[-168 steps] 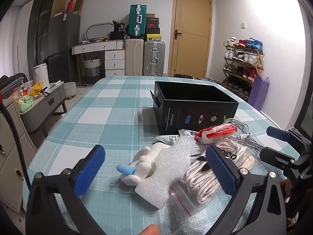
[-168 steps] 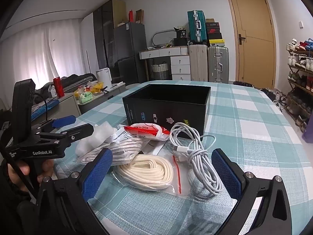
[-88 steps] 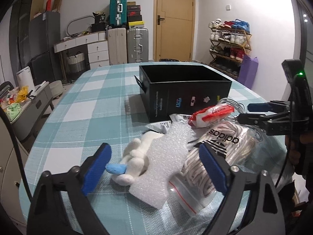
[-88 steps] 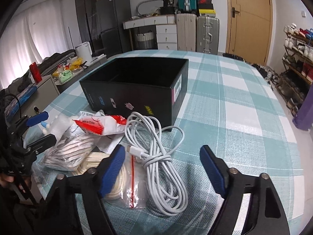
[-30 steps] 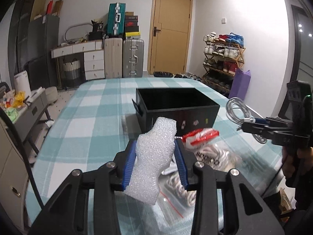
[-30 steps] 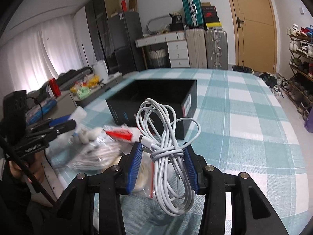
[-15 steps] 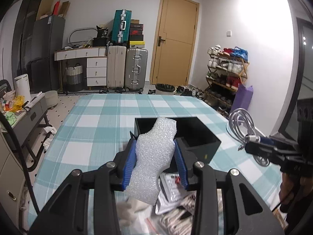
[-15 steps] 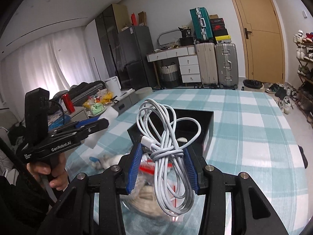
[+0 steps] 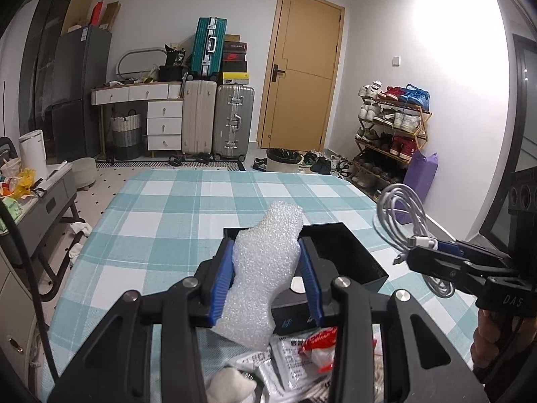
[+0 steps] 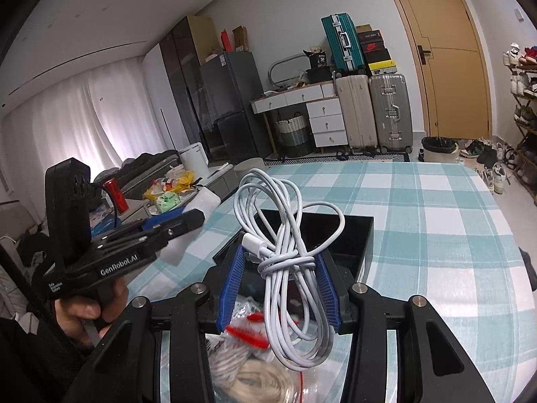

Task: Organize soft objects
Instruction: 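Carry foam and cable into the black box and open both grippers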

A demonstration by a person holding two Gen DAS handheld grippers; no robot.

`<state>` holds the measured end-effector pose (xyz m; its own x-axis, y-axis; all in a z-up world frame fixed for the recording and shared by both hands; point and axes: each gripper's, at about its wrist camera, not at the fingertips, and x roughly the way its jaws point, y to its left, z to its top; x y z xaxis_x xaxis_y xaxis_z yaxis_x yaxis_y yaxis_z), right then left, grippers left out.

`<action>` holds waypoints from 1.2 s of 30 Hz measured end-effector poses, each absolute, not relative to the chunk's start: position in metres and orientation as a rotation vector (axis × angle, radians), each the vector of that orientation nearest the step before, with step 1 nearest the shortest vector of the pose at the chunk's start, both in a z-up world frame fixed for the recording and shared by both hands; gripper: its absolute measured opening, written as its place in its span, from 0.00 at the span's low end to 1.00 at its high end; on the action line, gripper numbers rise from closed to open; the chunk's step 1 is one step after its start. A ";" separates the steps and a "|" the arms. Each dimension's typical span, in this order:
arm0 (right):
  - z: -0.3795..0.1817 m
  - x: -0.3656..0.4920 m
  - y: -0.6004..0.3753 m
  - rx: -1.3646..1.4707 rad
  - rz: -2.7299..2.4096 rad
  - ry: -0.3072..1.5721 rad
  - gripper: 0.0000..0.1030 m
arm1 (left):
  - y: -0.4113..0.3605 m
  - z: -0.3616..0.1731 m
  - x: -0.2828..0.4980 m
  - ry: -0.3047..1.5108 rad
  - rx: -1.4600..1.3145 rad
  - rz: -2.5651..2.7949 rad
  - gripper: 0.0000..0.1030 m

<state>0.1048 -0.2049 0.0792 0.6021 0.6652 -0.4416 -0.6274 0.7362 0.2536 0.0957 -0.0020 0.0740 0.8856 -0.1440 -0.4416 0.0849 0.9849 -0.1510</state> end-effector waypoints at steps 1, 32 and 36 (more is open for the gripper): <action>0.079 0.108 -0.203 0.075 0.751 0.544 0.42 | -0.003 0.073 0.100 0.471 -0.126 -0.117 0.37; 0.039 0.201 -0.168 0.003 0.751 0.650 0.42 | -0.028 0.031 0.175 0.580 -0.108 -0.127 0.37; 0.032 0.208 -0.166 -0.003 0.739 0.664 0.42 | -0.028 0.026 0.179 0.598 -0.111 -0.126 0.37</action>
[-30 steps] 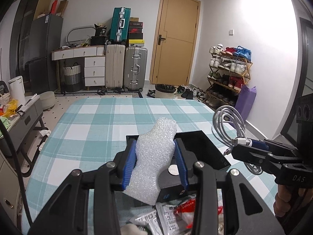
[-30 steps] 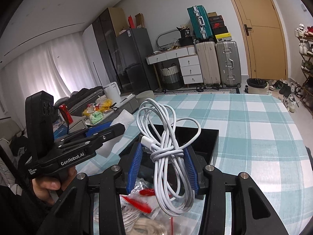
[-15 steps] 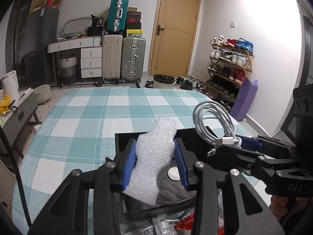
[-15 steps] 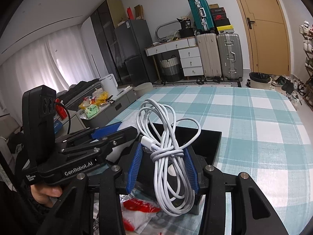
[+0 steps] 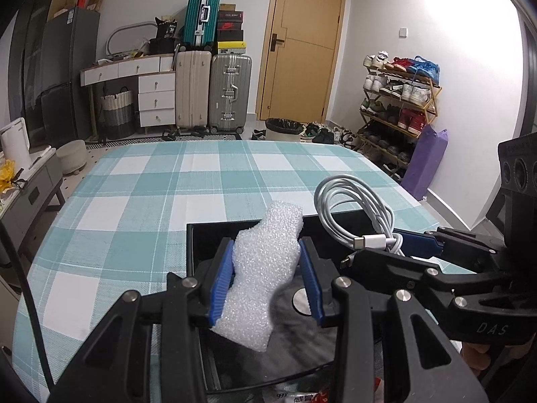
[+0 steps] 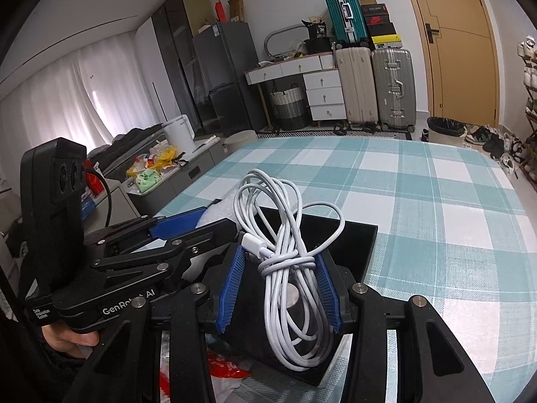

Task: Organize soft objects
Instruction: 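Carry foam and cable into the black box and open both grippers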

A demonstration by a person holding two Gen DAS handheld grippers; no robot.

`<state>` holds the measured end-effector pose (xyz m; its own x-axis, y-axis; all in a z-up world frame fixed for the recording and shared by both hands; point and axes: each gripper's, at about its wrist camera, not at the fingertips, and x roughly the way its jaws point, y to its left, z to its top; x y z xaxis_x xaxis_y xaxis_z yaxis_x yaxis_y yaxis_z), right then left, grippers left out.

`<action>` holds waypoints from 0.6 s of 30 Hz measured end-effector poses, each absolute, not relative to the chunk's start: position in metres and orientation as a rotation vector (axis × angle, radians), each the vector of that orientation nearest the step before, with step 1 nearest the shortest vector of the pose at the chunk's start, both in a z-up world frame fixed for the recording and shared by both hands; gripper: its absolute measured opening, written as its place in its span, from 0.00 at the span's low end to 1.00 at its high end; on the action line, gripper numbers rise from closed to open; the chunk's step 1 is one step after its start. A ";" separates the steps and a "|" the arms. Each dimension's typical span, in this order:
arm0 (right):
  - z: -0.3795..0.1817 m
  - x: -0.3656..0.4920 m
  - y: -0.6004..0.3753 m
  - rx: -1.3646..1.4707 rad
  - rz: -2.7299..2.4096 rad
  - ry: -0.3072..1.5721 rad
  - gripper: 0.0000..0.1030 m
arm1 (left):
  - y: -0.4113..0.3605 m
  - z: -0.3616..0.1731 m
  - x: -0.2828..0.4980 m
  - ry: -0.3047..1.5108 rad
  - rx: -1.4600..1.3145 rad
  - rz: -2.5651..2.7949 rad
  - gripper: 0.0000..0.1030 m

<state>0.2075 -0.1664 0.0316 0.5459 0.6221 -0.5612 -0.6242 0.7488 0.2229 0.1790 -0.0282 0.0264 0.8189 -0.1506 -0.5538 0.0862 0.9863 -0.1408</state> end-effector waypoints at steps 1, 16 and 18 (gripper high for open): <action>0.030 0.209 -0.167 -0.004 0.736 0.669 0.42 | -0.028 0.025 0.180 0.605 -0.112 -0.126 0.37; 0.024 0.205 -0.165 -0.046 0.719 0.685 0.46 | -0.032 0.025 0.174 0.615 -0.066 -0.119 0.55; 0.025 0.203 -0.165 -0.067 0.712 0.674 0.51 | -0.033 0.027 0.171 0.618 -0.050 -0.119 0.63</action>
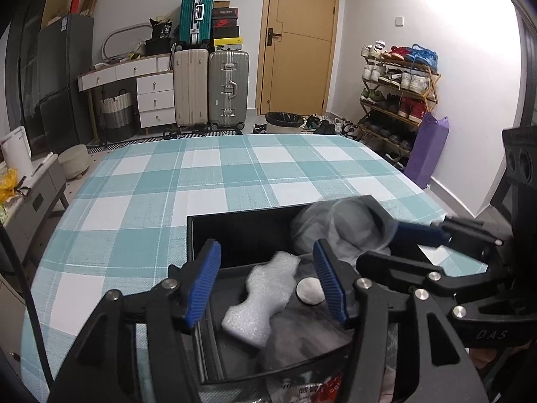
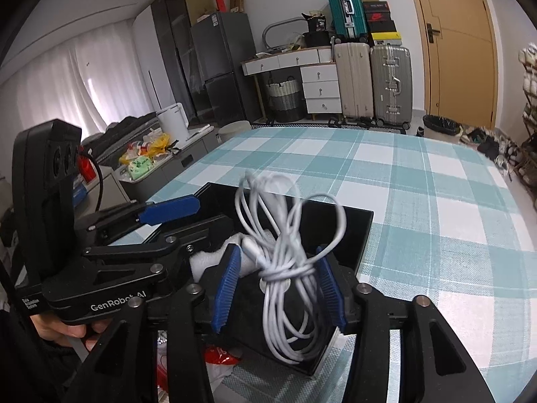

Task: Organize soft objects
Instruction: 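Carry foam and cable into the black box and open both grippers, then withdraw both tools from the box back toward the remaining items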

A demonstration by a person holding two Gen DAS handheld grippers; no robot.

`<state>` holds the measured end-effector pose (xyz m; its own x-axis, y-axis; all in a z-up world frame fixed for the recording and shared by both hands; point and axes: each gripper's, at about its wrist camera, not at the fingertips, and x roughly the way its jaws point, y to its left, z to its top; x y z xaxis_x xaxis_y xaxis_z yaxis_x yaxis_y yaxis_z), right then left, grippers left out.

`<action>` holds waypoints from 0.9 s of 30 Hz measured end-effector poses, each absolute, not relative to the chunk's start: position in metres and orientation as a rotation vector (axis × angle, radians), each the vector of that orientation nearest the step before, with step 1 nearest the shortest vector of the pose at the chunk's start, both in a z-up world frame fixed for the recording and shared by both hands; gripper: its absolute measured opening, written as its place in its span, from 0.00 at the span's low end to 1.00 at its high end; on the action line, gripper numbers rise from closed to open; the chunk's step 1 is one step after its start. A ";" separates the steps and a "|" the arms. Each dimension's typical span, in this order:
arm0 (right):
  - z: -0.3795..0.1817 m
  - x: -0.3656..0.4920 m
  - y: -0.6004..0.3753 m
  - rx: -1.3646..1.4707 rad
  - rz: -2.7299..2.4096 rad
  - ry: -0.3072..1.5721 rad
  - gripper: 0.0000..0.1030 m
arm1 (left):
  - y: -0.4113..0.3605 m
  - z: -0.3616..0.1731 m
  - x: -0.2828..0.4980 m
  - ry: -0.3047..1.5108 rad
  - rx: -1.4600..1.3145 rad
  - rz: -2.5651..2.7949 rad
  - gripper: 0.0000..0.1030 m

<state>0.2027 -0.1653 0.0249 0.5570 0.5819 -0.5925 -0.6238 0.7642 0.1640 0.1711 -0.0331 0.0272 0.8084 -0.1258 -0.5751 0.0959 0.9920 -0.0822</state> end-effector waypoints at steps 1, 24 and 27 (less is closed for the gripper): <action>0.027 0.201 -0.166 -0.075 0.702 0.659 0.56 | -0.033 0.029 0.169 0.618 -0.048 -0.121 0.68; 0.042 0.148 -0.205 0.003 0.652 0.661 0.99 | 0.003 0.047 0.088 0.580 0.017 -0.042 1.00; 0.039 0.141 -0.203 -0.012 0.646 0.666 0.99 | 0.007 0.043 0.081 0.590 0.012 -0.037 1.00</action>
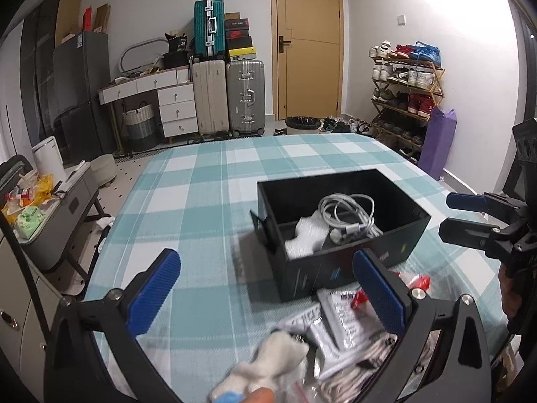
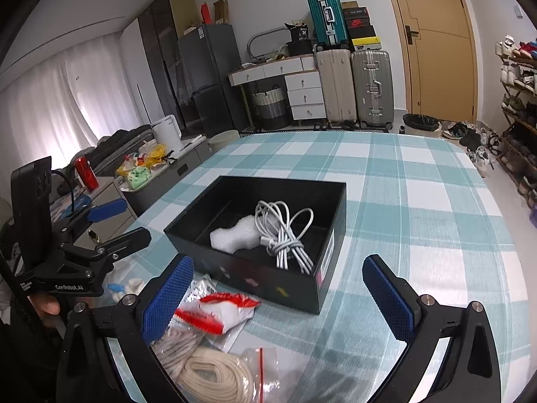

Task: Organize soft objects
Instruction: 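Withdraw both tools from the box back toward the remaining items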

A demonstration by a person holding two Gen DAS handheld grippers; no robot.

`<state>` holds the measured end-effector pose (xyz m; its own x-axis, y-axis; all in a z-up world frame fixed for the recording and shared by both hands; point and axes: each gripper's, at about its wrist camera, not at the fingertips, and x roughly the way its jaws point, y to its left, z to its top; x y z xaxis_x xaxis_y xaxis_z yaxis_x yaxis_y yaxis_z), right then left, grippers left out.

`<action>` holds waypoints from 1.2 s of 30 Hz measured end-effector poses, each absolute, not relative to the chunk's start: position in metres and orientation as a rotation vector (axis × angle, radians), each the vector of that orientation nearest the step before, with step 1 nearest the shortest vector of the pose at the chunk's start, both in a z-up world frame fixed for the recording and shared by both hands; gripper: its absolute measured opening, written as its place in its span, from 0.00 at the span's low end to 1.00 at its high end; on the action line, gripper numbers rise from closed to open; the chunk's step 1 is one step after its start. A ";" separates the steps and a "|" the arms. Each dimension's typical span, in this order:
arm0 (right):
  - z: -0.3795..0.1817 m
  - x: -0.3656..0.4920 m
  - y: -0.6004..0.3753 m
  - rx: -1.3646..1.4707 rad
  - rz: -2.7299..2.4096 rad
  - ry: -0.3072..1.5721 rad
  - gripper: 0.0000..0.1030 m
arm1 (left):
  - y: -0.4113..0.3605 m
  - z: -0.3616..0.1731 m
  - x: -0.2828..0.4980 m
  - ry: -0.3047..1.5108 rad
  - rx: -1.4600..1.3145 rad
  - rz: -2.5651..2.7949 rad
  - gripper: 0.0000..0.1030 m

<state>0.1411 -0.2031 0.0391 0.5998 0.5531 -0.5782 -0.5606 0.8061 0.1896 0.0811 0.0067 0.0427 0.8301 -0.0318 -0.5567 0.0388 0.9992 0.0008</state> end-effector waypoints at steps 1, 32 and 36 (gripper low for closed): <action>0.039 0.139 -0.203 -0.015 0.644 0.668 0.99 | 0.008 0.041 0.079 0.592 0.010 -0.037 1.00; 0.006 0.074 -0.212 -0.091 0.605 0.761 0.99 | 0.021 0.012 0.033 0.652 -0.002 -0.040 1.00; 0.001 0.068 -0.209 -0.106 0.628 0.776 0.99 | 0.024 0.007 0.027 0.661 -0.019 -0.042 1.00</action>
<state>0.0682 -0.2086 0.0006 0.5421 0.4899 -0.6827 -0.5657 0.8136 0.1346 0.0272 0.0238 0.0066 0.7889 -0.0449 -0.6129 0.0328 0.9990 -0.0309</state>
